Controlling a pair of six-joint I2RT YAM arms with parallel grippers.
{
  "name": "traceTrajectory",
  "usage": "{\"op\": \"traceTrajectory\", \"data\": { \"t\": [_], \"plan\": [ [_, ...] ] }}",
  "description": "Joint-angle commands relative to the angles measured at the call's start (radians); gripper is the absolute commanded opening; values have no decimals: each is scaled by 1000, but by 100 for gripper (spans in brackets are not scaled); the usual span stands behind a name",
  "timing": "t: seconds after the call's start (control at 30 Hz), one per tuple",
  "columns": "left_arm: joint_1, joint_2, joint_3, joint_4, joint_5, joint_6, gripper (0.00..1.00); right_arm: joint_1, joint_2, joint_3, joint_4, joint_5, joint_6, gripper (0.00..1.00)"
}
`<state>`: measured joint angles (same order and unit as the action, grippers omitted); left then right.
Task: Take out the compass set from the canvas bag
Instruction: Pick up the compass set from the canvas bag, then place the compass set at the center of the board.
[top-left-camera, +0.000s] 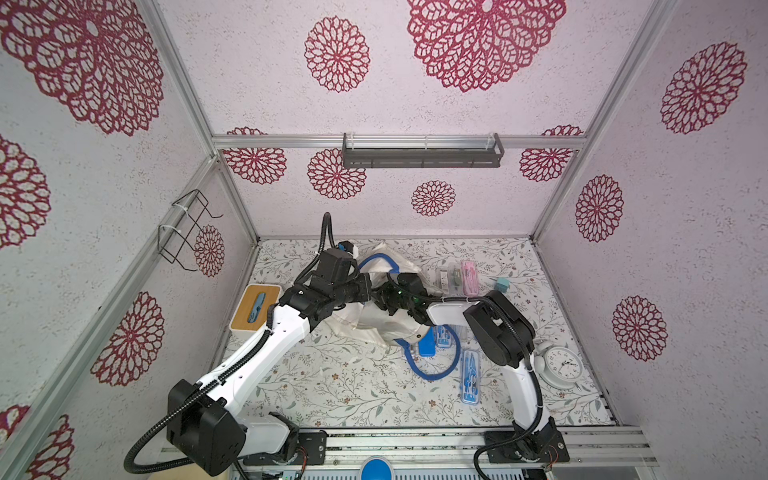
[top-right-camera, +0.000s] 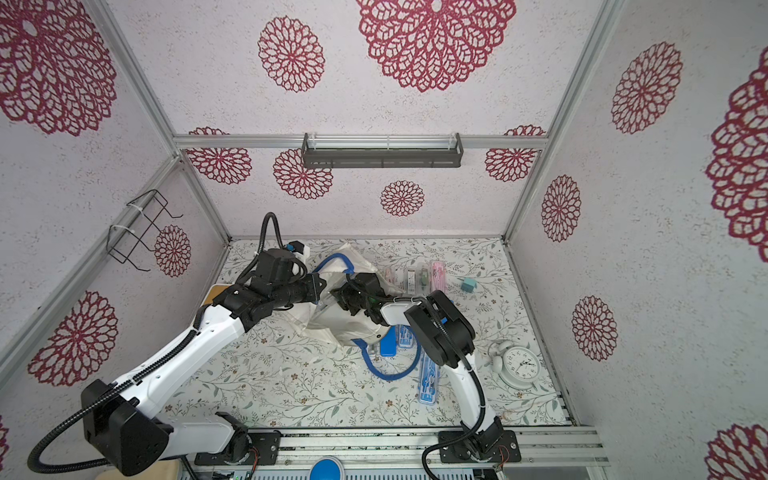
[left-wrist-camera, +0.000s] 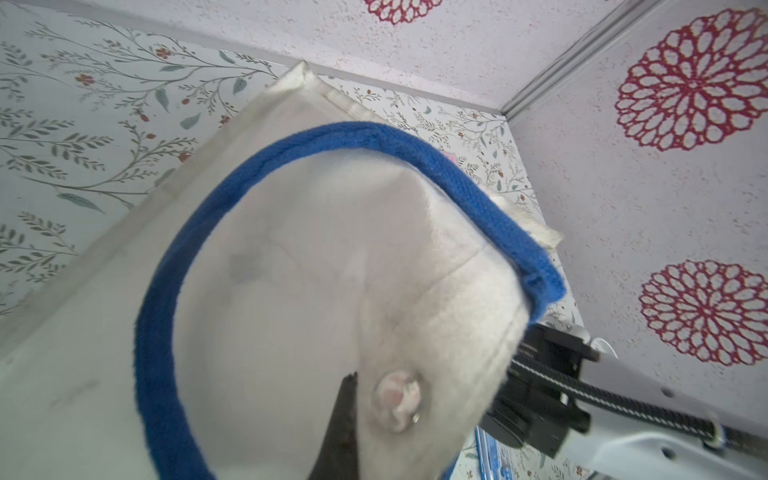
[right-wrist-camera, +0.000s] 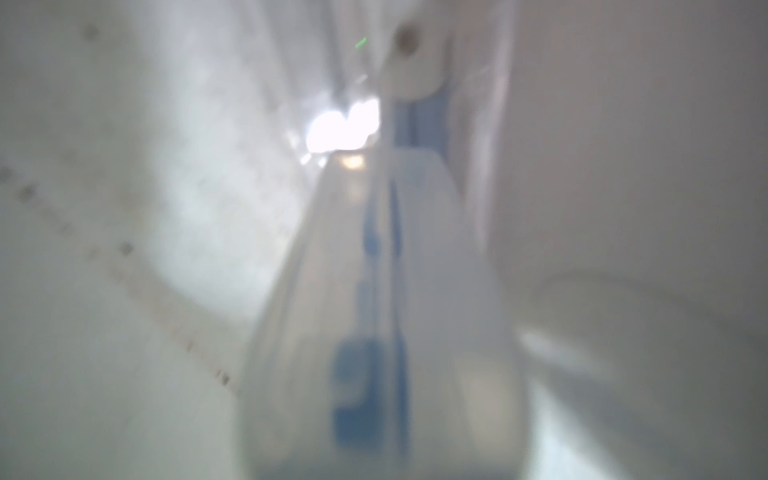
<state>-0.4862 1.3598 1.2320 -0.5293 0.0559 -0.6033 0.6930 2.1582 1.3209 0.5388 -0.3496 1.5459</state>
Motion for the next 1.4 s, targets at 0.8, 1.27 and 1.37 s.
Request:
{"op": "traceTrajectory", "data": {
  "t": [0.8,1.27,1.37],
  "plan": [
    [274,-51,25,-105,-51,29,0,-117,-505,29,-233,-389,-346,16],
    [374,-123,-32,-129,77,60,0,-257,-788,-291,-819,-349,-788,15],
    [371,-119,-25,-122,122,72,0,-230,-856,-414,-937,-285,-867,15]
  ]
}}
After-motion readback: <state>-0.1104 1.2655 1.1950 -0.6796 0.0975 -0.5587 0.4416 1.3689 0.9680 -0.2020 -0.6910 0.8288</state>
